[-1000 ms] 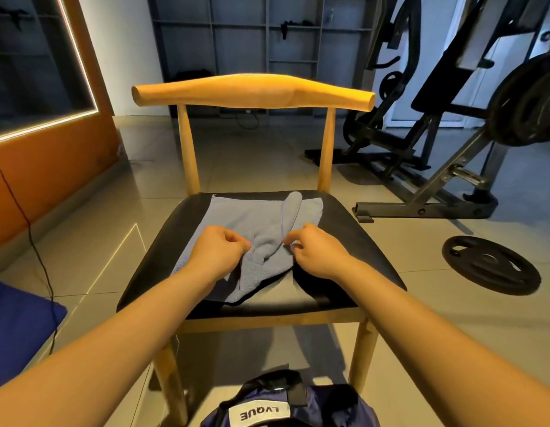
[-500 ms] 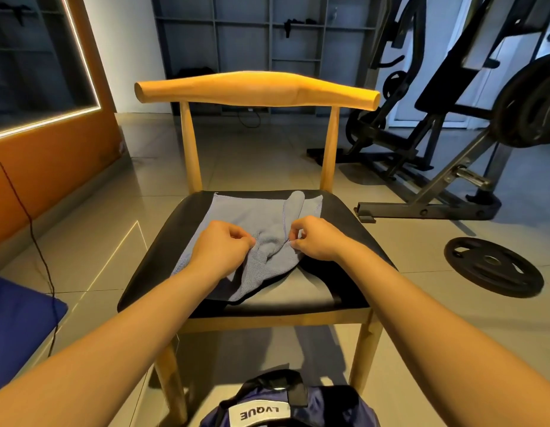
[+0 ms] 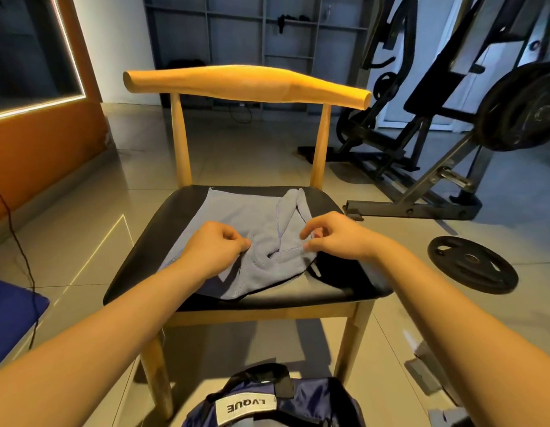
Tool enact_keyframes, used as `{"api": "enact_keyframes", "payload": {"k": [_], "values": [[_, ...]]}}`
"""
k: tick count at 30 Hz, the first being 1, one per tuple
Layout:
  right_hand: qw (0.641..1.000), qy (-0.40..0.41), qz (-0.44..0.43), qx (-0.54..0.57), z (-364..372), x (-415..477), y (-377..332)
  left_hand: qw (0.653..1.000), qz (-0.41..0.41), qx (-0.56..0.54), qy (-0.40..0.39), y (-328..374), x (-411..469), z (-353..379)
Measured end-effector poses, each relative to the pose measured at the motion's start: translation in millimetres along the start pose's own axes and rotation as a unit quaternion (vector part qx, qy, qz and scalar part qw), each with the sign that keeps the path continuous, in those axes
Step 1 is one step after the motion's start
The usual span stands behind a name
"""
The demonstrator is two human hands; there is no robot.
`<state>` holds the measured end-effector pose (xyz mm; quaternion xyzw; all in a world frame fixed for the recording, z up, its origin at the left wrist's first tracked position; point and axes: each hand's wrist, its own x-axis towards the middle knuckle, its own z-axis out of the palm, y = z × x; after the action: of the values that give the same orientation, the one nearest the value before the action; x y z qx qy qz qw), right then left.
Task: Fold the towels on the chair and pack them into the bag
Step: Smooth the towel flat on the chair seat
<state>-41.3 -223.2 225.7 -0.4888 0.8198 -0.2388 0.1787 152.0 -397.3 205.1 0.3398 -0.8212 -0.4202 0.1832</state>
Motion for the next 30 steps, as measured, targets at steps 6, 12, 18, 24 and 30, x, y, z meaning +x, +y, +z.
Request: {"api": "enact_keyframes", "payload": {"k": [6,12,18,24,30], "values": [[0.995,0.015,-0.042,-0.09,28.4,12.0,-17.1,0.998,0.007,0.052,-0.025,-3.0,-1.3,2.0],[0.996,-0.087,0.007,0.012,-30.2,-32.5,-1.8,0.993,0.031,0.098,-0.05,-4.1,-2.1,-1.7],[0.995,-0.055,0.082,0.012,-17.7,-36.7,-2.8,0.98,0.087,0.168,-0.068,-8.9,-3.5,-1.0],[0.992,0.016,0.125,-0.021,33.7,-9.3,-14.6,0.975,0.106,0.183,-0.064,-10.7,-6.4,1.6],[0.984,-0.002,0.171,0.042,14.0,-27.6,-11.1,0.971,0.109,0.203,-0.057,-15.7,-1.9,2.2]]}}
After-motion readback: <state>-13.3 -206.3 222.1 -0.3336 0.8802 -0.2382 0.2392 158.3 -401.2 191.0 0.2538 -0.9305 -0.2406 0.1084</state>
